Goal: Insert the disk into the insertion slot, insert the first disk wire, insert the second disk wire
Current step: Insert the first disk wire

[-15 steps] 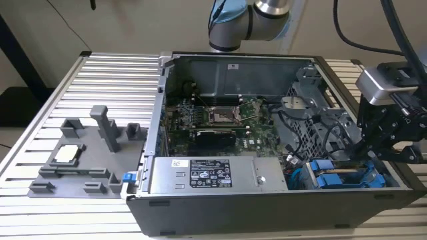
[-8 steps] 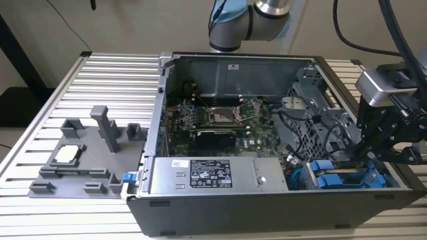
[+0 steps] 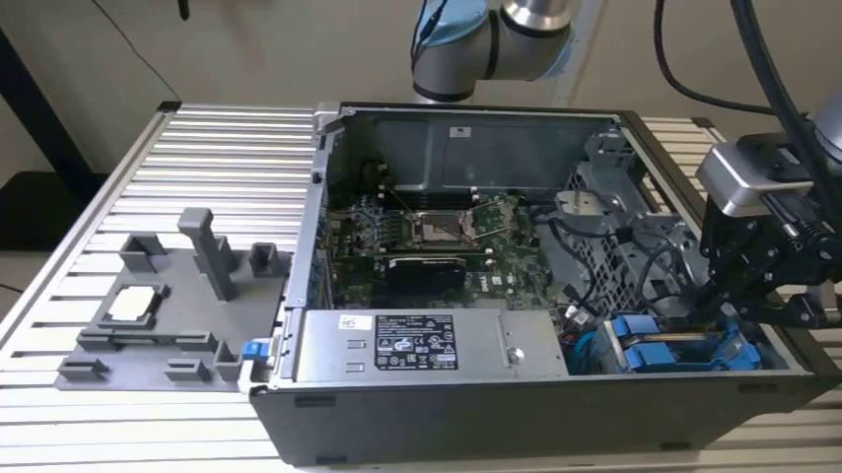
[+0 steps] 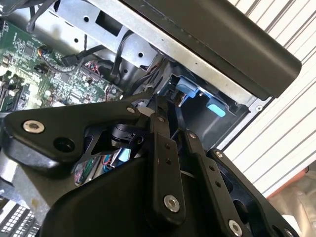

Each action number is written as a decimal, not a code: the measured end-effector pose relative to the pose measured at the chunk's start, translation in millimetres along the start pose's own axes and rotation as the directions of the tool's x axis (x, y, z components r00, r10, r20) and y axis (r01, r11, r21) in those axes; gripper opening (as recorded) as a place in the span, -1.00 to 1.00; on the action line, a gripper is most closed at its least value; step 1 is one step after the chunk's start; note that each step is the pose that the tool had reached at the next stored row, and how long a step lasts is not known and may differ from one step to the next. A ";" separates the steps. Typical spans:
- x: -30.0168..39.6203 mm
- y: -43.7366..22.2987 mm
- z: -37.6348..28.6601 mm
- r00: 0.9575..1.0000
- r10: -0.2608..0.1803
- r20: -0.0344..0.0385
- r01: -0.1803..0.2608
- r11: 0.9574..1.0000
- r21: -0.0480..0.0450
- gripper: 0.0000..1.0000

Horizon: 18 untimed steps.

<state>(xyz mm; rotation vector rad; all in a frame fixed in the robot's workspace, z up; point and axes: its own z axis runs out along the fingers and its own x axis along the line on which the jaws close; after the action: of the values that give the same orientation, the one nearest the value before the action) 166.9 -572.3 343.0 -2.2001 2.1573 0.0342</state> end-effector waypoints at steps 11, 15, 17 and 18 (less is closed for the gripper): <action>0.2 0.1 4.0 1.000 0.001 0.001 -0.001 1.000 0.001 -0.62; 0.5 0.2 7.8 1.000 0.001 0.000 -0.001 1.000 0.001 -0.62; 0.5 0.3 8.9 1.000 0.001 -0.001 -0.001 1.000 0.001 -0.62; 0.6 0.3 9.0 1.000 0.001 -0.001 -0.001 1.000 0.001 -0.62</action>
<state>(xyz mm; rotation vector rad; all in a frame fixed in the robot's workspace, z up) 166.9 -572.3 334.0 -2.1985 2.1588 0.0330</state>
